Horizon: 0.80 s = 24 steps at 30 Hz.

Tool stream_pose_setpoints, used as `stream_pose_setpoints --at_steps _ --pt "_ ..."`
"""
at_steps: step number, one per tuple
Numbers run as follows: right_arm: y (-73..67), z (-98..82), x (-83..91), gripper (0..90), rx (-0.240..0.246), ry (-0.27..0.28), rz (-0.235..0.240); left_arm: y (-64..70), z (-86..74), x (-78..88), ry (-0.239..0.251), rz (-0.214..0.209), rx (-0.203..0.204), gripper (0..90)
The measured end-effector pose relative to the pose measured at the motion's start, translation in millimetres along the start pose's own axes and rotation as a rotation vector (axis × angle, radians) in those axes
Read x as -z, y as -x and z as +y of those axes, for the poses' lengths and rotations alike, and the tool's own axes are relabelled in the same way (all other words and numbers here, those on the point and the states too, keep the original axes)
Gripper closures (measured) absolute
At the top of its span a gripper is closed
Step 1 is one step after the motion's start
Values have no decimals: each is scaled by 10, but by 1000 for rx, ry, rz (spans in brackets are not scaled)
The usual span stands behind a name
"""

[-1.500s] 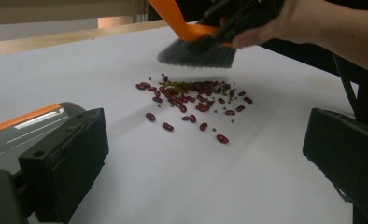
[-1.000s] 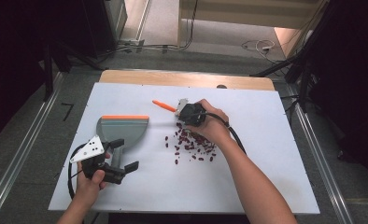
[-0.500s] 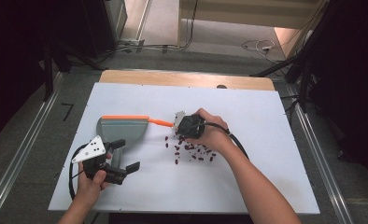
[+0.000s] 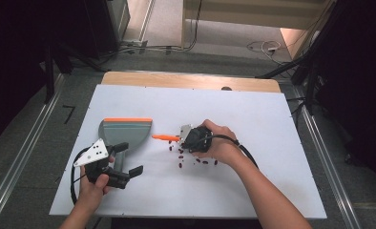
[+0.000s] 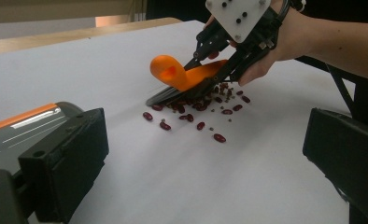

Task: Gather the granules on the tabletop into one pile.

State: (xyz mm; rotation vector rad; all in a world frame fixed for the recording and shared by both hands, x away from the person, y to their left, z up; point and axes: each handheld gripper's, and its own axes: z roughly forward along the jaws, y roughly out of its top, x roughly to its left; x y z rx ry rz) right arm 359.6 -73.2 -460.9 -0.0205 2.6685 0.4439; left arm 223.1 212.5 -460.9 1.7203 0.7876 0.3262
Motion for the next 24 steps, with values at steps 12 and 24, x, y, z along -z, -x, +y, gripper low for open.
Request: stream_pose_setpoints --at_steps 12,24 --pt "-86 -11 78 678 37 -15 28 1 0 -1 -1 0 -2 10" --pt "119 -18 367 686 -50 25 -118 -6 -1 -3 0 5 -2 10"
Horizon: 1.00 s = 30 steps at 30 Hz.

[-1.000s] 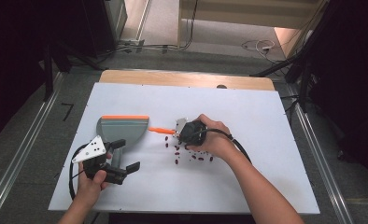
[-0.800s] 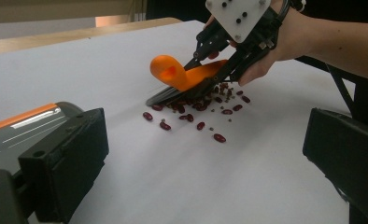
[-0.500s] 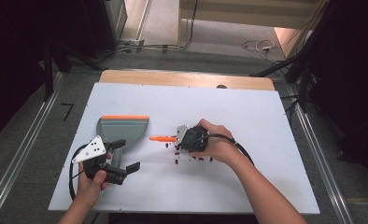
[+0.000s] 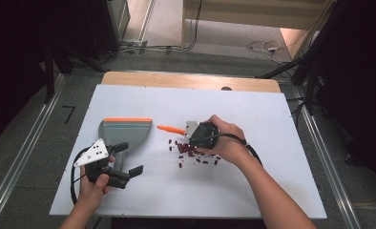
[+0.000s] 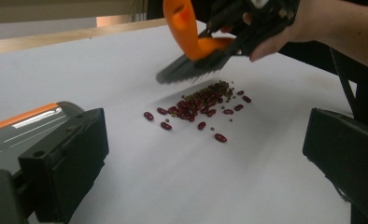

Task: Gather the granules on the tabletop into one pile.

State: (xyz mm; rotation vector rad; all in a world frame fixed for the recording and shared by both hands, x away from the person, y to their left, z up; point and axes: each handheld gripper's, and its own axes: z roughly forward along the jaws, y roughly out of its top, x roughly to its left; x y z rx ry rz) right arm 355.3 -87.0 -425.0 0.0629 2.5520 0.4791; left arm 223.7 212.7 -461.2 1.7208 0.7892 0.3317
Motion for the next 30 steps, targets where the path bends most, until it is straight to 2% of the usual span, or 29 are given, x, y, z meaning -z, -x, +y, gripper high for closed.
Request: stream_pose_setpoints --at_steps 1,2,3,4,5,6,7,8,9,10,11,12,13,16,17,18,23,26,28,29,30 --pt "0 0 0 686 0 0 0 -2 1 3 -1 1 -1 10" --pt "37 19 51 686 -31 14 8 -3 1 6 1 2 3 10" --pt "66 40 105 686 -89 29 31 -8 2 11 4 4 0 10" --pt "130 100 192 686 -241 56 110 -10 4 17 7 6 -1 10" --pt "130 100 192 686 -241 56 110 -13 6 26 9 10 -2 10" --pt "137 132 226 686 -287 68 132 -16 7 33 16 9 1 10" --pt "138 163 243 686 -307 75 144 -22 8 42 18 12 2 10" --pt "120 225 241 687 -342 79 183 -26 9 50 22 13 5 10" --pt "120 225 241 687 -342 79 183 -31 11 60 22 14 8 10" --pt "104 264 201 686 -403 81 255 -36 13 68 25 15 8 10" --pt "99 276 167 686 -433 85 287 -35 14 73 31 16 12 10" --pt "99 276 167 686 -433 85 287 -37 14 78 36 16 13 10" --pt "87 289 133 686 -459 89 315 -38 14 84 36 16 12 10" --pt "72 313 28 686 -563 87 397 -46 13 91 35 18 12 10" --pt "69 328 -24 686 -630 90 440 -49 13 92 35 19 12 10" --pt "69 328 -24 686 -630 90 440 -52 12 92 37 17 13 10" --pt "97 311 -159 685 -805 107 581 -53 13 93 39 17 13 10" --pt "70 316 -256 686 -853 83 614 -51 13 91 36 18 12 10" --pt "46 317 -351 686 -895 66 656 -46 13 89 35 17 11 10" --pt "31 323 -450 686 -945 31 692 -43 12 87 35 17 10 10" --pt "31 323 -450 686 -945 31 692 -41 12 86 33 17 9 10"
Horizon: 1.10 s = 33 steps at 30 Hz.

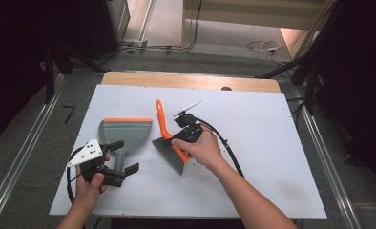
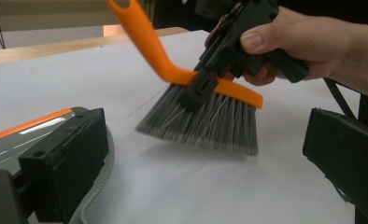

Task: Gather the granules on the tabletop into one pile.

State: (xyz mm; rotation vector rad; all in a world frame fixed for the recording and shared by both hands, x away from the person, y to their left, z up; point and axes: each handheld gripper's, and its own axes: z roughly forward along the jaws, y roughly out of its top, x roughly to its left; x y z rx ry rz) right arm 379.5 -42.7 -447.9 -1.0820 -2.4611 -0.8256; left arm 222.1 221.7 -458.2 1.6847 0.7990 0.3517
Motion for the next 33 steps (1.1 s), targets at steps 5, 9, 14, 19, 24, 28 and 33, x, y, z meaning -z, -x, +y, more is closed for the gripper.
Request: stream_pose_setpoints --at_steps 5,9,14,19,24,28,33 --pt "65 21 -138 686 -30 10 -55 -1 -3 -5 0 -2 -1 10" --pt "166 23 -146 686 -71 20 -87 -1 -5 -7 -3 -4 -4 10" --pt "263 -11 -96 681 -107 27 -133 8 -5 -12 -9 -5 -8 10" --pt "360 -65 -7 678 -129 43 -157 17 -5 -16 -11 -5 -7 10" --pt "499 -134 81 675 -167 60 -156 19 -9 -25 -15 -7 -7 10" --pt "587 -187 151 674 -192 74 -159 20 -9 -29 -17 -6 -9 10" --pt "666 -240 230 673 -212 88 -174 20 -9 -30 -16 -6 -8 10"
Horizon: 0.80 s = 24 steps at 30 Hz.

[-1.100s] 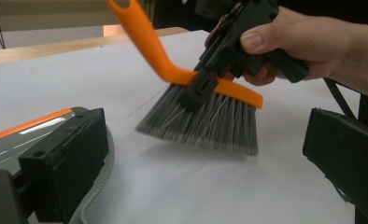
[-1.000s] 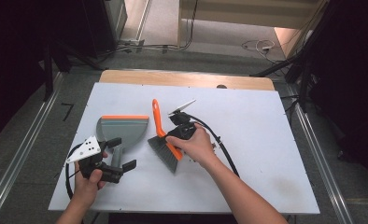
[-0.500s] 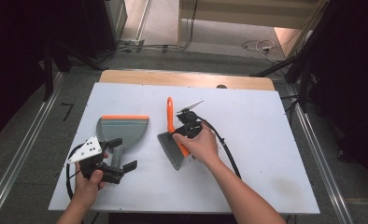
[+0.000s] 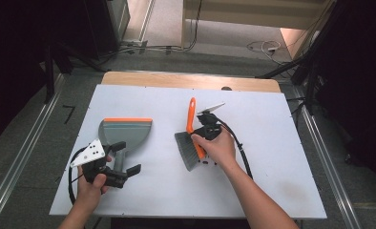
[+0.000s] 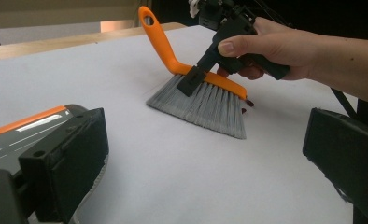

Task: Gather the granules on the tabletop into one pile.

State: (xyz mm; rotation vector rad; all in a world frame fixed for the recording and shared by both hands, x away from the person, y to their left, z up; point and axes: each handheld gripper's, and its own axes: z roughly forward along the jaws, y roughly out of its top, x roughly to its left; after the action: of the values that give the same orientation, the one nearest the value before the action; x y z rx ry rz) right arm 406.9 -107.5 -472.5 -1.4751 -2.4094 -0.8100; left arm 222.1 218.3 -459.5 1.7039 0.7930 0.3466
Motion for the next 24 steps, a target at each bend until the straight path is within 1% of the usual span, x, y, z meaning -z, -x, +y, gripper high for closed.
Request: stream_pose_setpoints --at_steps 8,9,11,12,13,15,17,20,21,23,24 --pt "140 -45 88 671 -25 12 -7 1 0 0 4 0 2 10" --pt "148 -49 95 671 -34 12 -4 2 1 0 3 1 1 10" --pt "175 -56 109 671 -33 14 -6 3 1 -1 1 0 0 11" --pt "181 -60 120 671 -42 11 -6 3 0 -1 2 0 0 10" --pt "198 -63 125 671 -35 17 -11 3 0 0 2 1 1 10" --pt "221 -70 140 670 -36 18 -15 1 0 -1 5 -1 2 10" --pt "232 -77 160 670 -47 15 -15 2 0 0 3 -1 1 10" --pt "271 -92 183 670 -47 19 -22 4 0 -1 2 -1 1 10" --pt "280 -98 191 669 -55 21 -22 4 0 -2 0 0 1 10" --pt "308 -106 206 669 -56 23 -27 4 -1 -5 0 -1 0 10" --pt "314 -110 218 669 -66 21 -29 5 -1 -6 1 -1 0 10"
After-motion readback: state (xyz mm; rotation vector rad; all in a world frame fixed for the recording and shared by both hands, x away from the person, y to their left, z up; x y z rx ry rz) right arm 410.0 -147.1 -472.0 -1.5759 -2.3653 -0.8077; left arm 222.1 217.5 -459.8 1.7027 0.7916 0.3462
